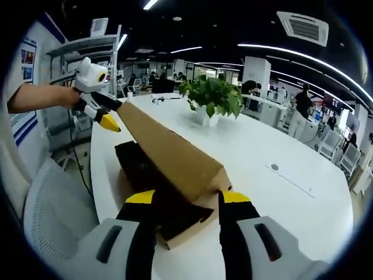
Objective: Operate the shoe box by opening the lid, removing the specified soft item, and placing it in the target area until the item is outside and the box remains undamaged.
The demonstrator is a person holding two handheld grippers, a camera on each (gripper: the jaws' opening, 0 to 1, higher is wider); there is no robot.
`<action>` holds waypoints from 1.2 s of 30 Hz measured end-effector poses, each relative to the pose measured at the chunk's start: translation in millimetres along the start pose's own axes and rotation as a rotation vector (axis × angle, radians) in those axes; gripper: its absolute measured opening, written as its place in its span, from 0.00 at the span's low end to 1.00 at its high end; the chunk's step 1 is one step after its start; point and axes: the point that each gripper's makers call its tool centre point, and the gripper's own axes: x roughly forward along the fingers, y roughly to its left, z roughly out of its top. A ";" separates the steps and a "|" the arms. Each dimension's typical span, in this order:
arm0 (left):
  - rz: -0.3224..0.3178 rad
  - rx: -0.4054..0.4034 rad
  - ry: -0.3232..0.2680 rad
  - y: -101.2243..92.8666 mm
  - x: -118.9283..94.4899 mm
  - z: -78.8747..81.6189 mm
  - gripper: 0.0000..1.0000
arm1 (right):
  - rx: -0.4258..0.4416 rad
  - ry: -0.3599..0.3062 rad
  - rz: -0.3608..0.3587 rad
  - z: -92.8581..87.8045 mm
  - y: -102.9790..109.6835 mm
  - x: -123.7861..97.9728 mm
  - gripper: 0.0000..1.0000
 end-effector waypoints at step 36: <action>0.222 -0.018 -0.087 63.2 11.3 35.6 0.05 | 0.055 -0.070 -0.085 31.8 -44.5 8.0 0.23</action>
